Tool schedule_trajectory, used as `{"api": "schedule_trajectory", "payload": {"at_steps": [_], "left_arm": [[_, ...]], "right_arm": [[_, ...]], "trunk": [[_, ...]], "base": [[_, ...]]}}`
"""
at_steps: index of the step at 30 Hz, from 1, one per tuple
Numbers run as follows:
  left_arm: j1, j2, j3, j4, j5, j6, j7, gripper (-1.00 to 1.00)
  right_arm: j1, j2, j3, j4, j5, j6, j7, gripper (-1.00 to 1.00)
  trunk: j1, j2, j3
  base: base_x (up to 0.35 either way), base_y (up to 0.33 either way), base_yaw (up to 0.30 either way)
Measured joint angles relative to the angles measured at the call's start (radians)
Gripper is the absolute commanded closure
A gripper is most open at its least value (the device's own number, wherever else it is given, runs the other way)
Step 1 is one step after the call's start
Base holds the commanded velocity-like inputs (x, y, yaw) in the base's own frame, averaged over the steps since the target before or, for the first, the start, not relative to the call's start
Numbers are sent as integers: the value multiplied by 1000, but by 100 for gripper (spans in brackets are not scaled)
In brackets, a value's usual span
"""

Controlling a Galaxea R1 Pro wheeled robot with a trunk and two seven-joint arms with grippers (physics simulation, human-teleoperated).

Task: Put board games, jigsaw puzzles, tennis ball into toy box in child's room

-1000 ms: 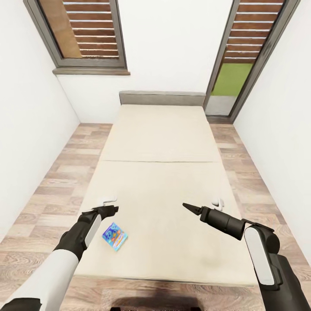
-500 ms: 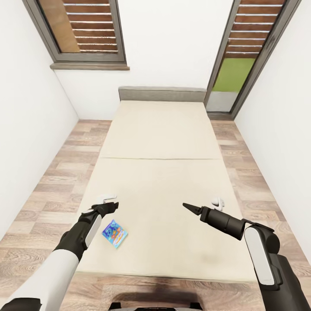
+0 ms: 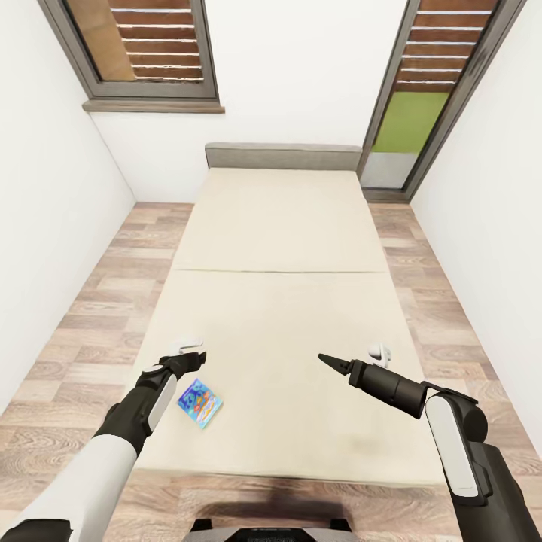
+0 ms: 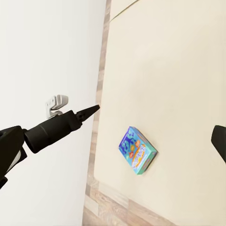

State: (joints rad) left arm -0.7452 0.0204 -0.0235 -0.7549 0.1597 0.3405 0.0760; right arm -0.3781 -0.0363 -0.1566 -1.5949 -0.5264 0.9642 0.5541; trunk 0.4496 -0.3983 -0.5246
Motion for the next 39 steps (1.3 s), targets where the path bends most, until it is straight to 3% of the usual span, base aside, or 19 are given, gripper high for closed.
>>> {"api": "schedule_trajectory", "payload": {"at_steps": [14, 39], "left_arm": [[0, -1, 3, 47, -1, -56, 1, -100], [0, 0, 2, 51, -2, -62, -1, -100]], "right_arm": [[0, 1, 0, 0, 1, 0, 0, -100], [0, 1, 1, 1, 1, -14, -1, -100]], "trunk": [[0, 0, -23], [0, 0, -64]], "base": [[0, 0, 0], [0, 0, 0]]}}
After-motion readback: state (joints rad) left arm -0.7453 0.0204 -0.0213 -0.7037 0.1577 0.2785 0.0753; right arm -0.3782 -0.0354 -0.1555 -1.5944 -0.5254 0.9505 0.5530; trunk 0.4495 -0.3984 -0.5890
